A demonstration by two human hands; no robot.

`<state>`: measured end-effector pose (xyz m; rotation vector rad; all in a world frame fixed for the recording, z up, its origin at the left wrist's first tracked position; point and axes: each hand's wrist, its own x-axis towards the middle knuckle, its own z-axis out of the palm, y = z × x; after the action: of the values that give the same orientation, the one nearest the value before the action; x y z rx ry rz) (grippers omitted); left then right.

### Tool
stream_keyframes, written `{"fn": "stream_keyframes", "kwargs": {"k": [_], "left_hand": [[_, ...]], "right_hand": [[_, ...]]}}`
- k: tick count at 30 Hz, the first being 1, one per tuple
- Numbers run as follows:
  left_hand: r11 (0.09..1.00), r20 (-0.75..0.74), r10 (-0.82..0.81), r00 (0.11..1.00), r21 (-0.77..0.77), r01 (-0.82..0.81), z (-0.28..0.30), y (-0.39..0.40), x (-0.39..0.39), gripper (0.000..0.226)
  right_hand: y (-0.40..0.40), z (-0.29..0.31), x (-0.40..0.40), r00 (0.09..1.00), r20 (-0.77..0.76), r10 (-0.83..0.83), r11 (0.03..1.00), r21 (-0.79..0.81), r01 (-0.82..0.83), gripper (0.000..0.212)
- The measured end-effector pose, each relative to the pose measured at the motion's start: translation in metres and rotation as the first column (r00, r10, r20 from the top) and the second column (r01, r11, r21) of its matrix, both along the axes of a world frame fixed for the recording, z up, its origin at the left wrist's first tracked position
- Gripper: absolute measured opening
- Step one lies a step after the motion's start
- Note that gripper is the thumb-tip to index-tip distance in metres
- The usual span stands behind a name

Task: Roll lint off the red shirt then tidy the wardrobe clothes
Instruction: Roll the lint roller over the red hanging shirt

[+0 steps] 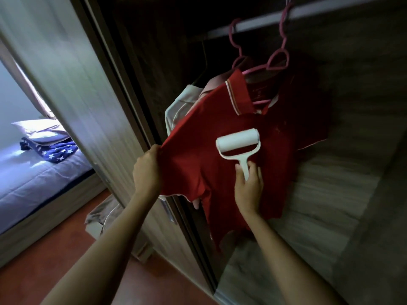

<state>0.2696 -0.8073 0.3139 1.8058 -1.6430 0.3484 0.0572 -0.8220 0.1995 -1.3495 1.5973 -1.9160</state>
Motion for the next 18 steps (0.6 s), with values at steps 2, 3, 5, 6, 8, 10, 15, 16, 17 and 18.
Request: {"fn": "stream_keyframes", "kwargs": {"k": [2,3,5,6,8,10,15,16,17,18], "left_hand": [[0.999,-0.207,-0.025,0.978,-0.028,0.02,-0.005,0.003,-0.01,0.027],[0.998,-0.313,-0.06,0.948,-0.053,0.046,-0.008,0.004,-0.014,0.028],[0.992,-0.42,-0.108,0.901,-0.104,0.07,-0.012,0.004,-0.018,0.028],[0.991,-0.398,-0.107,0.911,-0.122,0.063,-0.014,0.003,-0.017,0.028],[0.989,-0.337,-0.098,0.937,-0.14,0.054,-0.017,0.003,-0.014,0.03],[0.986,-0.299,-0.116,0.947,-0.153,0.072,-0.02,0.003,-0.011,0.032],[0.975,-0.289,-0.137,0.948,-0.209,0.078,-0.021,0.0,-0.014,0.029],[0.974,-0.298,-0.138,0.945,-0.213,0.075,-0.021,0.0,-0.015,0.029],[0.974,-0.305,-0.137,0.942,-0.216,0.072,-0.021,-0.001,-0.016,0.028],[0.974,-0.31,-0.134,0.941,-0.218,0.067,-0.021,-0.001,-0.017,0.028]], "right_hand": [[-0.008,-0.014,0.002,1.0,-0.02,0.015,0.999,0.041,-0.014,0.021],[-0.011,-0.032,0.003,0.999,-0.049,0.022,0.994,0.107,-0.017,0.022],[-0.012,-0.079,0.001,0.991,-0.113,0.074,0.95,0.31,-0.035,0.026],[-0.009,-0.103,-0.002,0.984,-0.137,0.115,0.905,0.423,-0.047,0.028],[0.001,-0.141,-0.007,0.969,-0.161,0.19,0.816,0.574,-0.064,0.028],[0.008,-0.15,-0.011,0.966,-0.157,0.205,0.814,0.575,-0.08,0.026],[0.006,-0.075,-0.008,0.989,-0.086,0.122,0.966,0.238,-0.098,0.02],[0.004,-0.06,-0.007,0.99,-0.053,0.133,0.973,0.197,-0.12,0.02],[0.002,-0.052,-0.006,0.989,-0.026,0.146,0.975,0.175,-0.14,0.02],[0.0,-0.052,-0.005,0.987,-0.007,0.162,0.973,0.168,-0.158,0.021]]}}
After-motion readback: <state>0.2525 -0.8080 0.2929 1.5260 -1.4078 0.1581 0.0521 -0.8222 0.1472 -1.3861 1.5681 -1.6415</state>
